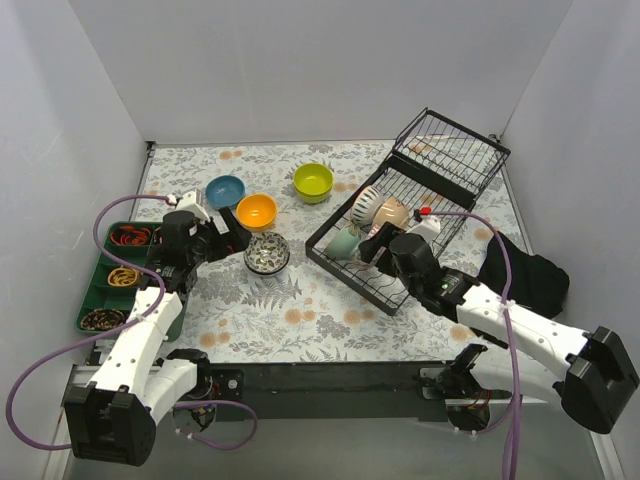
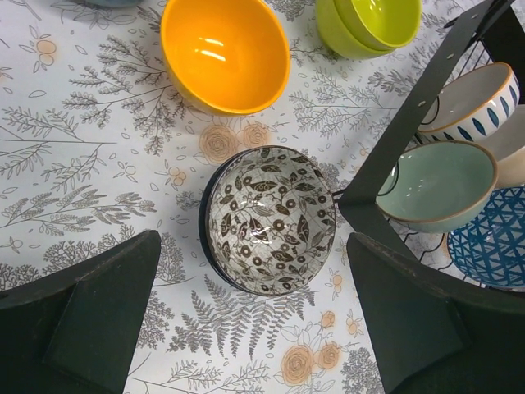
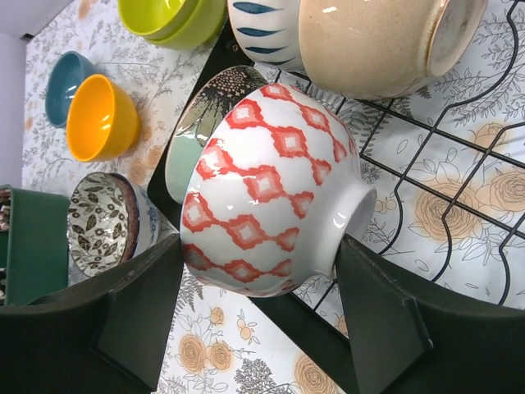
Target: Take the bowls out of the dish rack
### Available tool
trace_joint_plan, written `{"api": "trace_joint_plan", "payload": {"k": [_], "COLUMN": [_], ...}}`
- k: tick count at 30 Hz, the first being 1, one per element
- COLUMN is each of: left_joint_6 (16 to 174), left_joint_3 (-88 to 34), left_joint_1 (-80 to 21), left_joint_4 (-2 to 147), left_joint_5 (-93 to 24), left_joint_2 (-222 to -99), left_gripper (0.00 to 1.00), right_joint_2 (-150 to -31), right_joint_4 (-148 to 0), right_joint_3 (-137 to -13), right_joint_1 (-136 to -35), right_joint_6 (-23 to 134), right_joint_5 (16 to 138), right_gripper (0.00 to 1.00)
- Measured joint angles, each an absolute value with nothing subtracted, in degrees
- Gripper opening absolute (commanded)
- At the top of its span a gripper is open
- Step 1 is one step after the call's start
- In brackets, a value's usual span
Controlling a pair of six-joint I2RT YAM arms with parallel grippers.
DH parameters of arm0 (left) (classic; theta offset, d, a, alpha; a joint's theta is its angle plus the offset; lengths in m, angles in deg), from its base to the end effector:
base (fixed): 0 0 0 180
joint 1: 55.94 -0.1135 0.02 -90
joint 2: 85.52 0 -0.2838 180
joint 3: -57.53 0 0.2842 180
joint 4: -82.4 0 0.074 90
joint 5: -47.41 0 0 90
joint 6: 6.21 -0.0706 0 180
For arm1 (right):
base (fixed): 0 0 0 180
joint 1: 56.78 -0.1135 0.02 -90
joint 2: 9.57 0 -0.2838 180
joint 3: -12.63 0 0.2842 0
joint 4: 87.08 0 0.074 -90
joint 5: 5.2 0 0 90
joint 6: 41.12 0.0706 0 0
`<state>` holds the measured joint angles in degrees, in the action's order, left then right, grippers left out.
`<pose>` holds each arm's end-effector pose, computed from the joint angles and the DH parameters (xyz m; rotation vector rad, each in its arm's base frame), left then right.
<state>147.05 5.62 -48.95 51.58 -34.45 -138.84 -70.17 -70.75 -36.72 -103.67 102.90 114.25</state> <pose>0.2532 -0.0411 0.2574 -0.9845 2.0287 -0.8464 0.2164 0.1803 0.2426 0.4449 1.9883 0.6034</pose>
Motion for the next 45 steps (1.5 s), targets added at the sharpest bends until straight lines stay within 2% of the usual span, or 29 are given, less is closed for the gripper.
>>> {"api": "trace_joint_plan", "payload": {"k": [8,15,27,36,40,45], "left_joint_6": [147.44,150.94,161.93,168.54,170.85,173.23], "left_joint_3": [6.43,6.56,6.54,6.54,6.58,7.22], "left_joint_1": [-48.82,-46.55,-30.4,-24.87,-22.64,-20.67], "left_joint_4": [53.83,55.54,62.66,70.25,73.0,75.93], "left_joint_5": [-29.53,-25.03,-24.17,-25.64,-26.12,-26.53], "left_joint_2": [-139.71,-140.21,-142.53,-147.05,-149.7,-150.94], "left_gripper": [0.98,0.98,0.98,0.98,0.96,0.89], "right_joint_2": [-63.26,-59.02,-55.54,-55.61,-55.94,-56.42], "right_joint_4": [-73.94,-81.11,-97.04,-106.26,-109.85,-112.97], "right_joint_3": [-31.87,-27.8,-23.96,-20.07,-19.58,-19.52], "right_joint_1": [-103.67,-103.67,-103.67,-103.67,-103.67,-103.67], "right_joint_6": [100.65,97.16,93.66,94.55,95.45,96.46], "right_joint_5": [113.73,108.22,95.39,87.35,84.57,82.43], "right_gripper": [0.2,0.2,0.18,0.18,0.18,0.18]}}
